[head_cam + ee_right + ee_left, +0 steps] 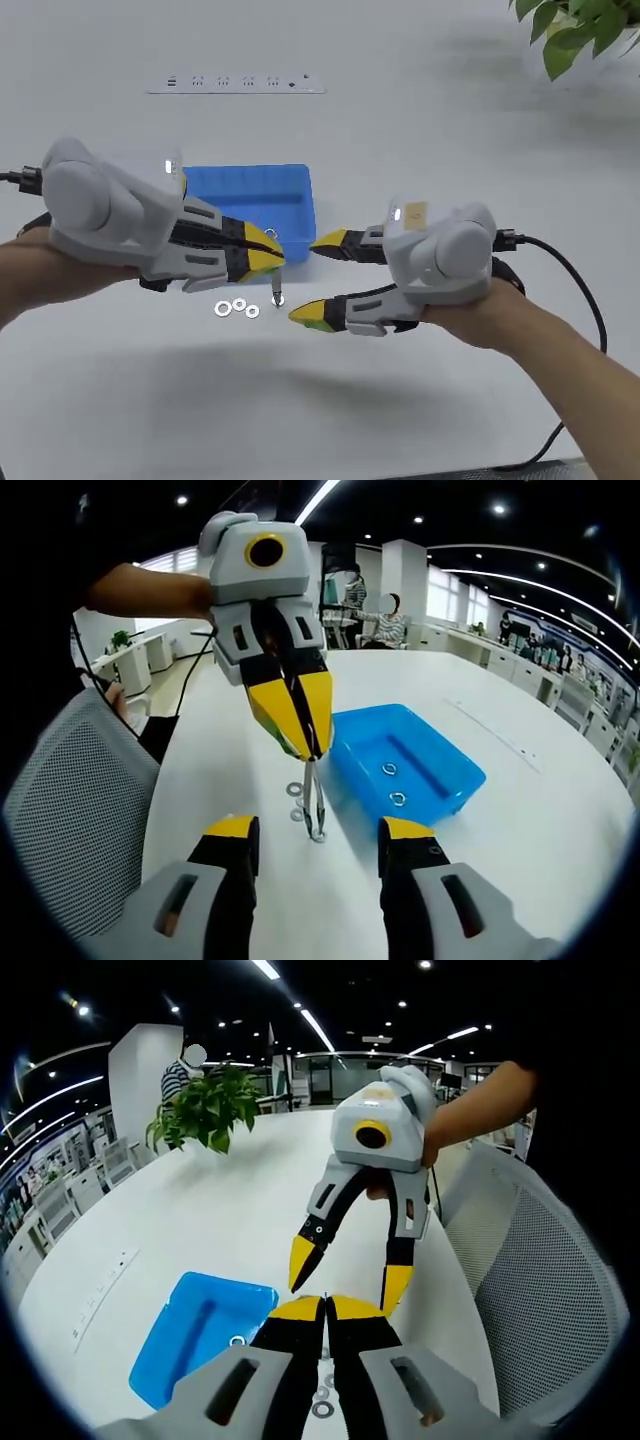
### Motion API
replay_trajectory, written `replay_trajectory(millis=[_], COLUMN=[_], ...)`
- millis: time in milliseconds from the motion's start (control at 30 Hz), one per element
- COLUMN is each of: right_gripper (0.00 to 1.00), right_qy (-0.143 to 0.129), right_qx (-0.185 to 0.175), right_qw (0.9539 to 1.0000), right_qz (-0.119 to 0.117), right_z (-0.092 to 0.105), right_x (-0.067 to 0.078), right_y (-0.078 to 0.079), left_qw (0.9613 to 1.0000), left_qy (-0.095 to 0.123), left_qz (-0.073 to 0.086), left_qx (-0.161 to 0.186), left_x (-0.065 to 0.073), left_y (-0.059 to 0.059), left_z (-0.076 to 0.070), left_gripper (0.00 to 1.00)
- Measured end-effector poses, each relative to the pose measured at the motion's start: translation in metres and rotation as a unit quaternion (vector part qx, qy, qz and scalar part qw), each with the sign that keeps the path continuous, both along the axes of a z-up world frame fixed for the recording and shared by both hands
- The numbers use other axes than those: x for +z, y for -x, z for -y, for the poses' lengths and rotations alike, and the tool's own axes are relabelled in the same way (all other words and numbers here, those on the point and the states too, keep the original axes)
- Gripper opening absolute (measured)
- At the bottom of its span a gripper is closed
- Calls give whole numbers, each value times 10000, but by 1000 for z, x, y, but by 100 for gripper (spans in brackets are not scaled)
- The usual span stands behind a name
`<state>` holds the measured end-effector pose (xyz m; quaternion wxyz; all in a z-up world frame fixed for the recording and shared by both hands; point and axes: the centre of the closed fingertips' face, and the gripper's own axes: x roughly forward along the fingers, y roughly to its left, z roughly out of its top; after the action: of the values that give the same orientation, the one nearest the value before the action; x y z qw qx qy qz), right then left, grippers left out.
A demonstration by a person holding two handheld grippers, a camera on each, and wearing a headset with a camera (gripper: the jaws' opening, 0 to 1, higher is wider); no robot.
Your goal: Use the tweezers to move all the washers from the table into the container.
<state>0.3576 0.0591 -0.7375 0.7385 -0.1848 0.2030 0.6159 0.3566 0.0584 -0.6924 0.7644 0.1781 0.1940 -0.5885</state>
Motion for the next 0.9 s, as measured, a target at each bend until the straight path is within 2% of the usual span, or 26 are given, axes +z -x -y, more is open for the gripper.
replay_trajectory(millis=[233,667,900], right_gripper=[43,21,15], right_qy=[28,335,374], right_qx=[205,693,828], right_qw=[9998,9970,9959], right_qz=[34,-13,-25], right_z=[-11,-26,-30], right_x=[-3,-19,-22], right_y=[-1,2,0], left_qw=[10000,9998,9997], left_qy=[10,-50,-74], left_qz=[-57,-112,-135], left_qx=[-13,-135,-184], left_x=[0,0,0], left_y=[2,4,4], left_z=[-1,-1,-2], left_gripper=[5,5,5])
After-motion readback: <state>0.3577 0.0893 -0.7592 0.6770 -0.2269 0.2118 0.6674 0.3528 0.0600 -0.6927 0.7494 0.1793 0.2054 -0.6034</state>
